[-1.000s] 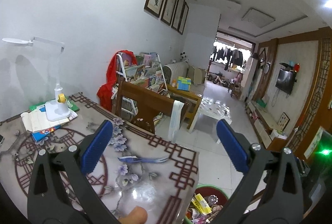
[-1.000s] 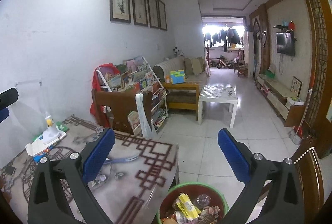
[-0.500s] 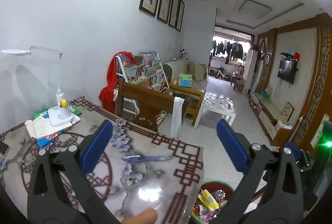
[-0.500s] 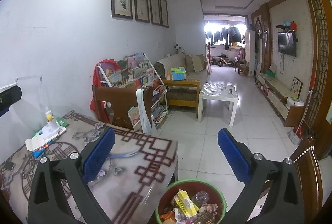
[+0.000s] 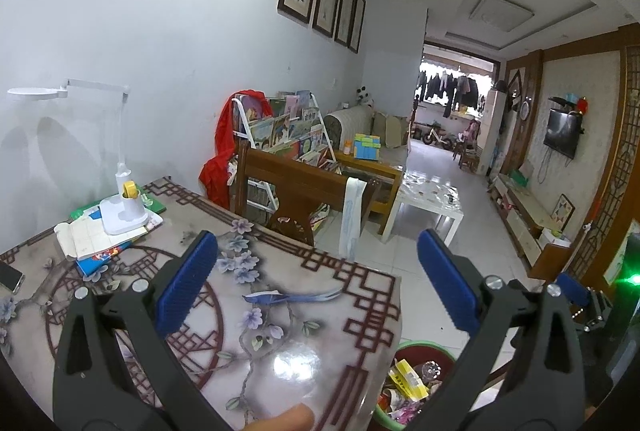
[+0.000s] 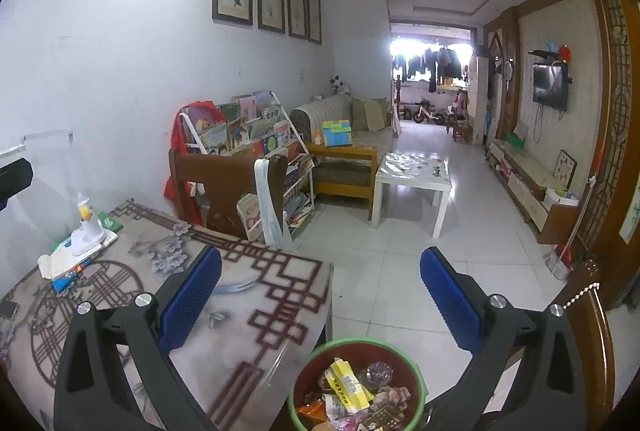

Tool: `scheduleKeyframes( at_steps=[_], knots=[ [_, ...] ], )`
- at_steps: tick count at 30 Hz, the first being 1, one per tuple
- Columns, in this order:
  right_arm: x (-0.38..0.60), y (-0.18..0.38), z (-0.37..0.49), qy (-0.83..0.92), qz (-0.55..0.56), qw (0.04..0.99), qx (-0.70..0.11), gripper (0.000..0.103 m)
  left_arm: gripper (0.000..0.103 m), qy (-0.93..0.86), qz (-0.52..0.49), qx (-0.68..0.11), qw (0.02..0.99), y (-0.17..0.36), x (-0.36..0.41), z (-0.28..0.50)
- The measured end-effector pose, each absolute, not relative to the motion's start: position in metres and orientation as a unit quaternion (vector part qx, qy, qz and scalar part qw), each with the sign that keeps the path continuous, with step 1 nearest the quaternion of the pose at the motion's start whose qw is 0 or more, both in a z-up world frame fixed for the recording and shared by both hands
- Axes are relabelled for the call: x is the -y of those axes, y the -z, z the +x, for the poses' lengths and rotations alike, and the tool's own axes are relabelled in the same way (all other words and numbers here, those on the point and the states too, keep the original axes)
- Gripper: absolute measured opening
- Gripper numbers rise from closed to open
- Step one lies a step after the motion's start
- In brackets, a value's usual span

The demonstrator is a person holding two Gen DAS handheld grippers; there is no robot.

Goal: Collect trash

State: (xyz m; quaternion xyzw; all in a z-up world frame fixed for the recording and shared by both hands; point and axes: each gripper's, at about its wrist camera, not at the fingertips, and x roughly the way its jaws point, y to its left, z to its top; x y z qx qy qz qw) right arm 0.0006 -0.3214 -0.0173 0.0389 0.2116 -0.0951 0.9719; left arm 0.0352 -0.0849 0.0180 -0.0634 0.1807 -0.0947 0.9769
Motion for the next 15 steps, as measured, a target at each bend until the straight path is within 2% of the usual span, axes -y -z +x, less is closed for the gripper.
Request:
scheduleKeyframes(
  at_steps=[15],
  knots=[
    [0.3221,0.0206,0.0072,0.096,0.030,0.969,-0.225,0.096,0.098,0.092,-0.060,-0.186,0.976,-0.0179,0.0876,0.0369]
  ],
)
